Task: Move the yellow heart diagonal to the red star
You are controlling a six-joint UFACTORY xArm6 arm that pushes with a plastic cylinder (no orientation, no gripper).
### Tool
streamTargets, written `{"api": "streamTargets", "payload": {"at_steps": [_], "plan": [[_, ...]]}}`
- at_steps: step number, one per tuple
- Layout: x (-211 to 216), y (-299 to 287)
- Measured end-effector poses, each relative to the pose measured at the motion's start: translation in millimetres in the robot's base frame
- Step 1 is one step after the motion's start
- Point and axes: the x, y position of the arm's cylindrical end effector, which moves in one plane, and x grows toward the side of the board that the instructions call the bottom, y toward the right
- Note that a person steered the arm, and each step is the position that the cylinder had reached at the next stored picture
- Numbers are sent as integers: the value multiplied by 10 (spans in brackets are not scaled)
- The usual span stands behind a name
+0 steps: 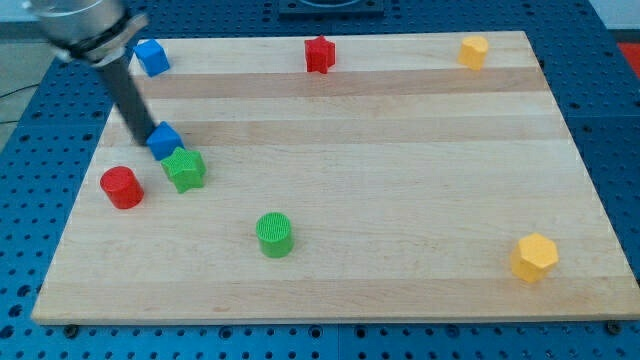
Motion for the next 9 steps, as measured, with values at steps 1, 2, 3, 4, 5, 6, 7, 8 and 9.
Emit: {"api": "streamTargets", "payload": {"at_steps": [1,2,3,4,5,6,7,8,9], "plan": [[-469,602],[-797,868],[-821,1092],[-950,1578],[-950,1576],[-950,1597],[-939,1819],[-931,2221],[-931,2268]]}}
